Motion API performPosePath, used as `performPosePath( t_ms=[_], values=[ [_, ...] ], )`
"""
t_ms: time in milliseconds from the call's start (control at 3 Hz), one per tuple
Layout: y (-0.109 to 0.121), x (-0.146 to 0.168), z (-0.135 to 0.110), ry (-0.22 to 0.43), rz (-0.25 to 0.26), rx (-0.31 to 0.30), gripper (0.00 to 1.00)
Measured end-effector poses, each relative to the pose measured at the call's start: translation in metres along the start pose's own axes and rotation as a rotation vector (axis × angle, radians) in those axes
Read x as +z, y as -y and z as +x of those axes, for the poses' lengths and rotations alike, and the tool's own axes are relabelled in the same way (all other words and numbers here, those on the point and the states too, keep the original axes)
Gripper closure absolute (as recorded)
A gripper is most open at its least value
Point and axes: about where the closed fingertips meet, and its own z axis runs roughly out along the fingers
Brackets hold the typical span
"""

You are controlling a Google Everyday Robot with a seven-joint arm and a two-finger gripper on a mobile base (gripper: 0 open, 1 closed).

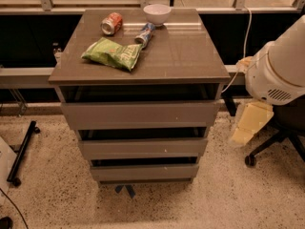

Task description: Open middle drawer

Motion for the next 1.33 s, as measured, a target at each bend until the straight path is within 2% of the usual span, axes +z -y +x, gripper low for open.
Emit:
performPosePath(
  t_ms=[333,667,1333],
  values=[
    [-0.001,0.001,-0.001,0.001,-0.002,0.001,0.00],
    [-0.011,0.014,-0.011,0.069,-0.027,0.012,0.00],
    [-0.032,0.064,-0.045,0.262,-0.086,0.012,0.00]
  ],
)
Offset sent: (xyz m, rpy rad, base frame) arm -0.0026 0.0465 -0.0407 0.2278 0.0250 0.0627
